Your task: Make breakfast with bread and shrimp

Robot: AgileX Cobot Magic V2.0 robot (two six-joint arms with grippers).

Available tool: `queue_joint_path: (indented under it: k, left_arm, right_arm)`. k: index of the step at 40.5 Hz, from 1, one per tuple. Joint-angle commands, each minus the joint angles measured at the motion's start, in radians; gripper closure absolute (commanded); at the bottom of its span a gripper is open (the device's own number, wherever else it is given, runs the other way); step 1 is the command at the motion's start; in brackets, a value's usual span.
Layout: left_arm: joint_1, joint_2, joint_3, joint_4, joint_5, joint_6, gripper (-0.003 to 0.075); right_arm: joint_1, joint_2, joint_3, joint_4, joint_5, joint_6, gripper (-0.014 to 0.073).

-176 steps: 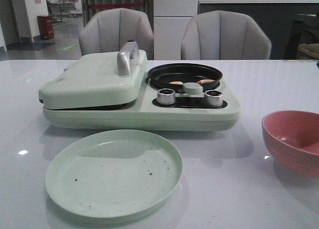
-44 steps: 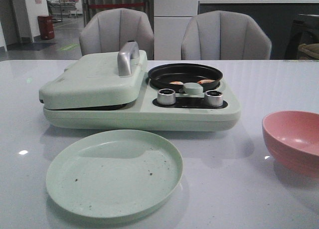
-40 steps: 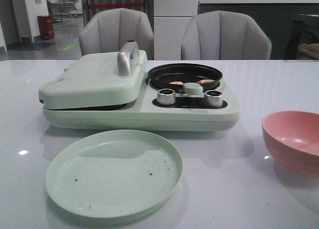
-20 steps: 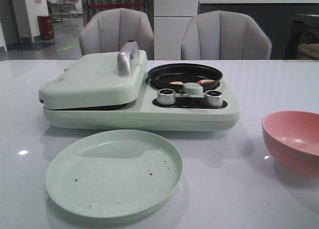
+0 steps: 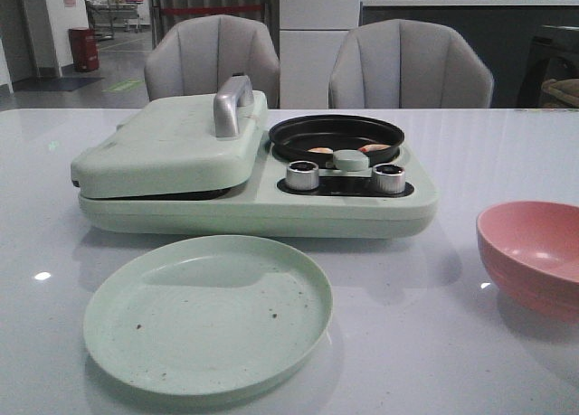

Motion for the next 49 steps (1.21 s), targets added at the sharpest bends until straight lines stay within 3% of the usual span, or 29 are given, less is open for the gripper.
queue_joint_path:
  k: [1,10,19,49]
  left_arm:
    - [0.002,-0.023,0.008,-0.010,-0.096,-0.004,0.0622]
    - [0.002,-0.023,0.008,-0.010,-0.096,-0.004,0.0622]
    - [0.002,-0.023,0.008,-0.010,-0.096,-0.004,0.0622]
    - [0.002,-0.022,0.008,-0.010,-0.096,-0.004,0.0622]
  right_arm:
    - [-0.062,-0.080,0.088,0.002,-0.246,-0.047,0.0559]
    - [-0.153,-0.326,0.364,0.013,-0.522,-0.045,0.0559]
    - [-0.175,-0.424,0.544,0.094,-0.749,-0.045,0.0559]
    - [-0.159,-0.424,0.546,0.133,-0.819,-0.044,0.0559]
